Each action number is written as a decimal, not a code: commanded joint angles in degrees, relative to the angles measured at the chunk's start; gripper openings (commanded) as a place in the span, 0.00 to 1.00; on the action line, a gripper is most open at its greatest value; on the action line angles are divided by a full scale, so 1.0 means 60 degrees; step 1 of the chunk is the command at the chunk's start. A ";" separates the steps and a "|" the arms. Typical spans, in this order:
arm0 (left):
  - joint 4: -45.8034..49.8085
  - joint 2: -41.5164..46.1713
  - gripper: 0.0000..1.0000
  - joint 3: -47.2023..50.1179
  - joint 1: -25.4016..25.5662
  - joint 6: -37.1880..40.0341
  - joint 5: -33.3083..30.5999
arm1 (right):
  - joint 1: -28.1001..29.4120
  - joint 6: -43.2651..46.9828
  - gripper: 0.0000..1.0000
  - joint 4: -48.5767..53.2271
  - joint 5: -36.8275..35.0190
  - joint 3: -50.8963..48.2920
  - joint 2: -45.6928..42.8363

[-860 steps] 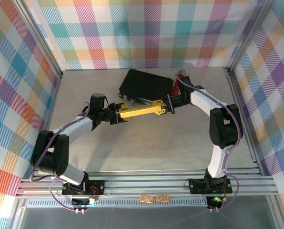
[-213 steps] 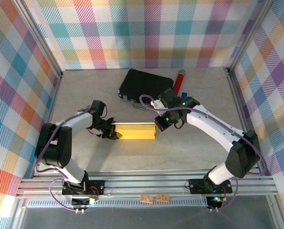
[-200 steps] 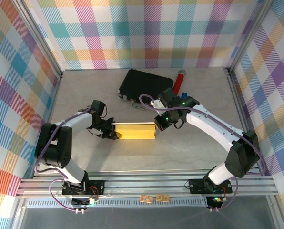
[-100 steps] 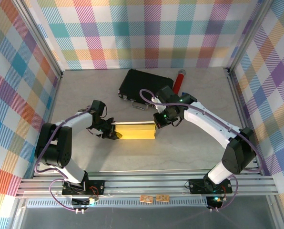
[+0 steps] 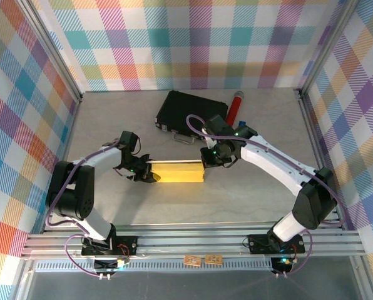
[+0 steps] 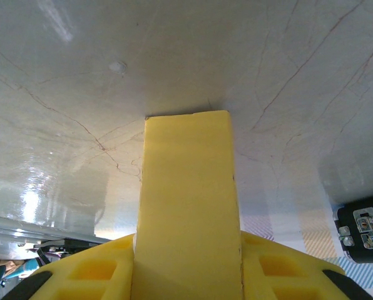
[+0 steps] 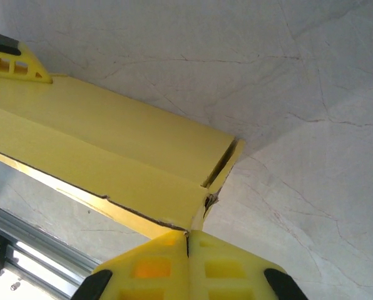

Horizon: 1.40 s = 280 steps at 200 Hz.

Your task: Fold the paper box

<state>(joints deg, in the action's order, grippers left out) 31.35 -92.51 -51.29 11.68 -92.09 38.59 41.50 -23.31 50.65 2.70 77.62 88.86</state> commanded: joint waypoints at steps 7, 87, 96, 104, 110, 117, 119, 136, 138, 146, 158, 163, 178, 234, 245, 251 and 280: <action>0.0385 -0.0183 0.18 0.0100 -0.0076 -0.0325 -0.0821 | 0.0094 -0.0752 0.00 -0.0005 -0.0136 -0.0281 -0.0037; 0.0387 -0.0131 0.18 0.0174 -0.0073 -0.0409 -0.0821 | 0.0092 -0.1282 0.00 0.0365 -0.0144 0.0148 0.0228; 0.0335 -0.0124 0.18 0.0201 -0.0073 -0.0447 -0.0821 | 0.0100 -0.1298 0.00 0.0322 -0.0157 0.0050 0.0204; 0.0305 -0.0124 0.18 0.0222 -0.0073 -0.0491 -0.0807 | 0.0095 -0.1296 0.00 0.0271 -0.0159 -0.0027 0.0175; 0.0283 -0.0109 0.18 0.0244 -0.0073 -0.0525 -0.0803 | 0.0099 -0.1299 0.00 0.0226 -0.0157 -0.0095 0.0154; 0.0254 -0.0095 0.18 0.0277 -0.0083 -0.0551 -0.0792 | 0.0101 -0.1316 0.00 0.0160 -0.0143 -0.0176 0.0118; 0.0253 -0.0095 0.18 0.0273 -0.0075 -0.0557 -0.0792 | 0.0101 -0.1323 0.00 0.0139 -0.0142 -0.0207 0.0106; 0.0217 -0.0079 0.18 0.0295 -0.0075 -0.0575 -0.0790 | 0.0108 -0.1367 0.00 -0.0158 -0.0164 -0.0516 -0.0056; 0.0204 -0.0087 0.18 0.0303 -0.0073 -0.0596 -0.0784 | 0.0114 -0.1376 0.00 -0.0193 -0.0170 -0.0560 -0.0080; 0.0194 -0.0096 0.18 0.0287 -0.0075 -0.0597 -0.0763 | 0.0122 -0.1415 0.00 -0.0299 -0.0201 -0.0705 -0.0139; 0.0194 -0.0109 0.18 0.0290 -0.0075 -0.0606 -0.0762 | 0.0130 -0.1452 0.00 -0.0419 -0.0241 -0.0896 -0.0203; 0.0194 -0.0115 0.18 0.0290 -0.0086 -0.0604 -0.0762 | 0.0135 -0.1454 0.00 -0.0464 -0.0245 -0.0945 -0.0220; 0.0180 -0.0137 0.18 0.0274 -0.0078 -0.0607 -0.0762 | 0.0158 -0.1482 0.00 -0.0557 -0.0296 -0.1076 -0.0250; 0.0253 -0.0153 0.18 0.0199 -0.0086 -0.0542 -0.0792 | 0.0167 -0.1333 0.00 -0.0224 -0.0657 -0.0467 -0.0086; 0.0243 -0.0153 0.18 0.0195 -0.0080 -0.0555 -0.0792 | 0.0174 -0.1247 0.00 -0.0114 -0.0716 -0.0331 0.0018; 0.0217 -0.0153 0.18 0.0173 -0.0084 -0.0555 -0.0792 | 0.0174 -0.1187 0.00 -0.0082 -0.0679 -0.0307 0.0081; 0.0139 -0.0153 0.18 0.0126 -0.0087 -0.0553 -0.0733 | 0.0167 -0.1205 0.00 -0.0191 -0.0534 -0.0626 0.0078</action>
<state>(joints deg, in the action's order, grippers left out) 31.18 -92.51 -51.13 11.68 -95.13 38.76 42.37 -30.85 47.90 0.58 74.61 88.31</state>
